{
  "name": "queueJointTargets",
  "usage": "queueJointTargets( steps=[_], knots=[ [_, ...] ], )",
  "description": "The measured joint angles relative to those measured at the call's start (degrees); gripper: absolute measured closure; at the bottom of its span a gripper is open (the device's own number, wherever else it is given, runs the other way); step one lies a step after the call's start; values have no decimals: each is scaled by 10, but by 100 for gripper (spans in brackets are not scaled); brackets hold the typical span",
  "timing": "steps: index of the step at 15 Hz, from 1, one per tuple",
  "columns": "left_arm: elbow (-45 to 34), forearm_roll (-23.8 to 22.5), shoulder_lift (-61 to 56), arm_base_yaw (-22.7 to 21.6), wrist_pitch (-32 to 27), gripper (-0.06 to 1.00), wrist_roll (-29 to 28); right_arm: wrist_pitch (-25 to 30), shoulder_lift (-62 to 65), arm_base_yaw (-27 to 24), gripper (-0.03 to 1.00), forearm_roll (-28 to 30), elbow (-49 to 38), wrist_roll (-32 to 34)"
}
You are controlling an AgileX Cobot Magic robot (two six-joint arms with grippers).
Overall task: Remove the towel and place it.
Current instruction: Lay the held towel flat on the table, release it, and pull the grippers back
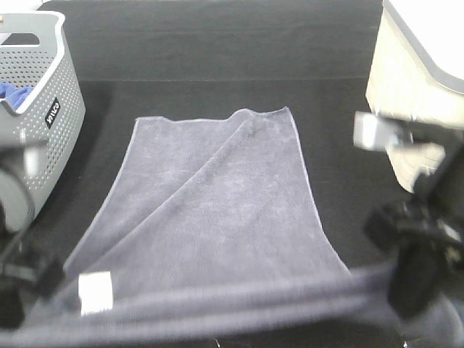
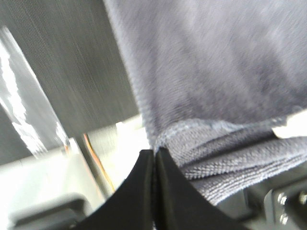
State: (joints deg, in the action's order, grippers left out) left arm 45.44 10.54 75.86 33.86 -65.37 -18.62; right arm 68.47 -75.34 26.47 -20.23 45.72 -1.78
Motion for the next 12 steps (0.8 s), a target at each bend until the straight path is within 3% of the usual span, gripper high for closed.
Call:
queueJointTargets(
  steps=[5, 8, 9, 10, 11, 12],
  knots=[
    [-37, 34, -1, 73, 0, 94, -36, 1, 29, 0, 97, -14, -68, -8],
    [-37, 35, -1, 75, -1, 92, -53, 1, 49, 0, 96, -16, -78, -9],
    [-40, 25, -1, 75, -6, 85, -56, 1, 55, 0, 89, -5, -78, -9],
    [-43, 14, -1, 75, -19, 74, -60, 3, 61, -1, 76, 9, -78, -9],
    [-44, 7, -1, 75, -35, 48, -62, 6, 66, -2, 49, 19, -78, -8],
    [-44, 7, -1, 75, -36, 34, -62, 6, 68, -2, 33, 19, -78, -8]
  ],
)
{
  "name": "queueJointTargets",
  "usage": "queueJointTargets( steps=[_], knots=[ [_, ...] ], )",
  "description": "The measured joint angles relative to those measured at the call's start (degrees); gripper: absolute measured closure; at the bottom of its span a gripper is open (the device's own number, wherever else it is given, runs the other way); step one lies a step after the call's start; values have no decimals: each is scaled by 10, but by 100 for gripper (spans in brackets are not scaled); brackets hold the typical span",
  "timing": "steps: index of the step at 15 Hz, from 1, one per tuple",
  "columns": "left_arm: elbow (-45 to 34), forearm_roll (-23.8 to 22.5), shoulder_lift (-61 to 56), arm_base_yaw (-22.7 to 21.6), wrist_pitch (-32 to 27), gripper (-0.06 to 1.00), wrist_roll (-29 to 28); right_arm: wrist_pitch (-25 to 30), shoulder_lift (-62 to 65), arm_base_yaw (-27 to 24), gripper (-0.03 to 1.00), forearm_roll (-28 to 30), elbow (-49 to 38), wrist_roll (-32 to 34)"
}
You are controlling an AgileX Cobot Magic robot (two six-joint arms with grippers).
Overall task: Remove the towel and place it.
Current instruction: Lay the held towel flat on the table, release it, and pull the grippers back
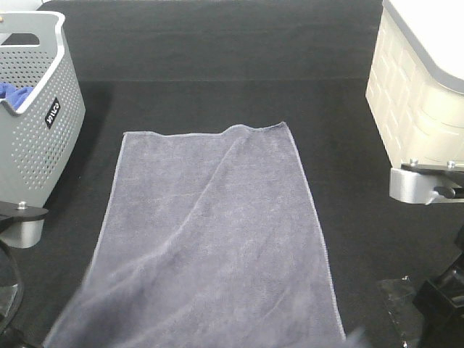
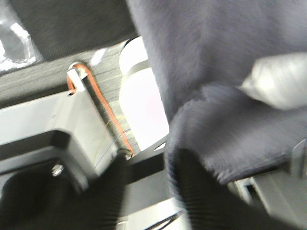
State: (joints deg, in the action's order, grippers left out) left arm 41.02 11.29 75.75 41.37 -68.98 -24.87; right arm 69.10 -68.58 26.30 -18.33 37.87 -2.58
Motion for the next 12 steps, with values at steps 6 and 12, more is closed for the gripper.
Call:
queueJointTargets(
  steps=[6, 12],
  knots=[
    [1, 3, 0, 0, -2, 20, -2, 1, 2, -1, 14, 0, 0, -20],
    [78, -118, 1, 0, 66, 27, -41, -56, 1, -1, 15, 43, 57, -30]
  ],
)
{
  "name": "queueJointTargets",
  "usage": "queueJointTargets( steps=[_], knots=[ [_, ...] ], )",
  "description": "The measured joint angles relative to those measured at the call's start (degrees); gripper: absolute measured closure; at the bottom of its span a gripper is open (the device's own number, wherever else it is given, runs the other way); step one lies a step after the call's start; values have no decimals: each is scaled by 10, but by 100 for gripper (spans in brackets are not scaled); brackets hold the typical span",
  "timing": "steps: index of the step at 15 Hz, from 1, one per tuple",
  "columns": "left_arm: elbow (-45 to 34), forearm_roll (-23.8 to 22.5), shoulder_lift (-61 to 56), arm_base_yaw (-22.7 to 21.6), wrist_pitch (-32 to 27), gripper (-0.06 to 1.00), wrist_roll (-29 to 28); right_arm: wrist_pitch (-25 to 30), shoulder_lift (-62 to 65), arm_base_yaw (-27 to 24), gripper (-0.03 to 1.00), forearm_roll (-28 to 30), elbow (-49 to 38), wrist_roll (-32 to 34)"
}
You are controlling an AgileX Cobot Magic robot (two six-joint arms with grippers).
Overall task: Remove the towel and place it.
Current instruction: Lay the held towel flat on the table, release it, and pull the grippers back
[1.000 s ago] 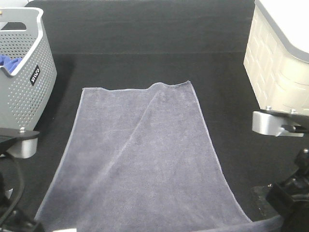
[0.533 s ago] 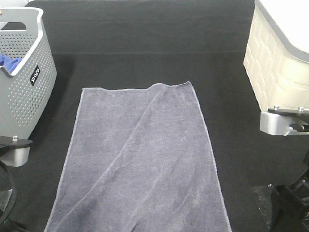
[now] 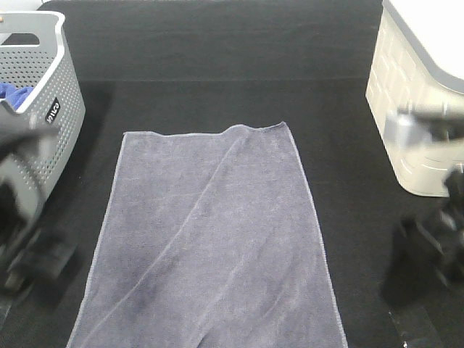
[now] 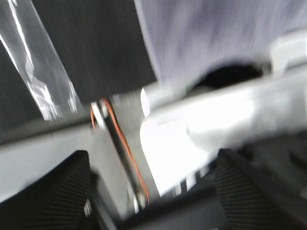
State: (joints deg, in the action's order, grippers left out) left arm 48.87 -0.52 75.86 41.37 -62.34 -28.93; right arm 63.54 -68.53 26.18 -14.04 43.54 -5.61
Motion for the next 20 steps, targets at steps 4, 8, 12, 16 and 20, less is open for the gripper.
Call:
queueJointTargets(
  steps=[4, 8, 12, 16, 20],
  knots=[
    [121, -87, 40, 0, 127, 35, -10, -35, -62, 0, 22, 56, 164, 4],
    [253, -155, 173, -22, 137, 35, -11, -49, -163, 0, 35, 112, 312, 50],
    [388, -143, 308, -117, 119, 35, -6, -73, -264, -1, 45, 135, 405, 80],
    [525, -58, 426, -198, 99, 35, 45, -126, -398, -3, 46, 183, 484, 95],
    [618, -29, 515, -229, 80, 35, 77, -143, -532, -22, 46, 187, 583, 95]
  ],
)
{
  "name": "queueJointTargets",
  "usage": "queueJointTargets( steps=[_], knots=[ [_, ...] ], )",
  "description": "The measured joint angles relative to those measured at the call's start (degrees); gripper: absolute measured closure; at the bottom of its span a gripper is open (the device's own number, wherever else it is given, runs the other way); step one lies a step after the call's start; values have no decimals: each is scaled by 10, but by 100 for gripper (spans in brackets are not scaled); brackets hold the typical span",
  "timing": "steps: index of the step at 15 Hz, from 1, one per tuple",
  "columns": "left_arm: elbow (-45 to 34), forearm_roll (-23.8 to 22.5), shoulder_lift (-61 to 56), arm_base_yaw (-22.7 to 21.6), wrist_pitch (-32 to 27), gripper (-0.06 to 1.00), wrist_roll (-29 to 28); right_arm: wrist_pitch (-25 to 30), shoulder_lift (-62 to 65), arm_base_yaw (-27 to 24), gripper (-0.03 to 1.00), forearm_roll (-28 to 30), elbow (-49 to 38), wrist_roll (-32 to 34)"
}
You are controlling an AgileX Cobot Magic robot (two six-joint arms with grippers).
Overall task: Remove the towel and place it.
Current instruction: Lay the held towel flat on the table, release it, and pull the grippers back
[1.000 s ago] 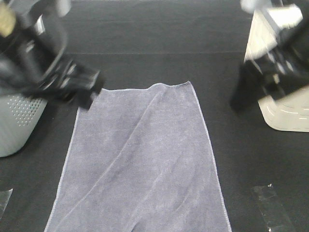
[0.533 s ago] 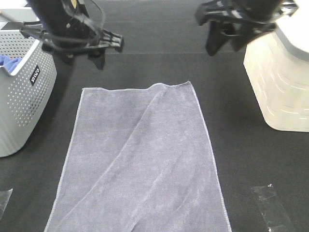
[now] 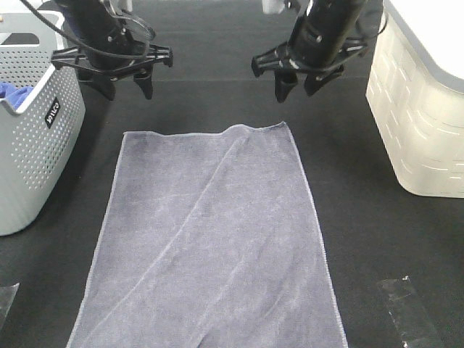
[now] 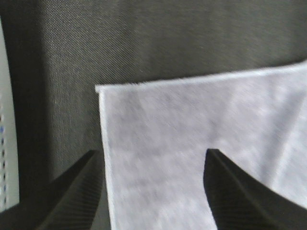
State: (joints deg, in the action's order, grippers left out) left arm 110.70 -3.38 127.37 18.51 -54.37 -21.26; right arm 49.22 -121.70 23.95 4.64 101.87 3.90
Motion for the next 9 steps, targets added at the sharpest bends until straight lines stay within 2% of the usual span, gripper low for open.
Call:
queueJointTargets(
  steps=[4, 9],
  knots=[
    [67, 8, 52, 0, -5, 35, 14, -2, -109, -32, 46, -2, 81, -2],
    [72, 8, 58, 0, -11, 35, 30, -32, -168, -34, 46, -46, 115, -36]
  ],
)
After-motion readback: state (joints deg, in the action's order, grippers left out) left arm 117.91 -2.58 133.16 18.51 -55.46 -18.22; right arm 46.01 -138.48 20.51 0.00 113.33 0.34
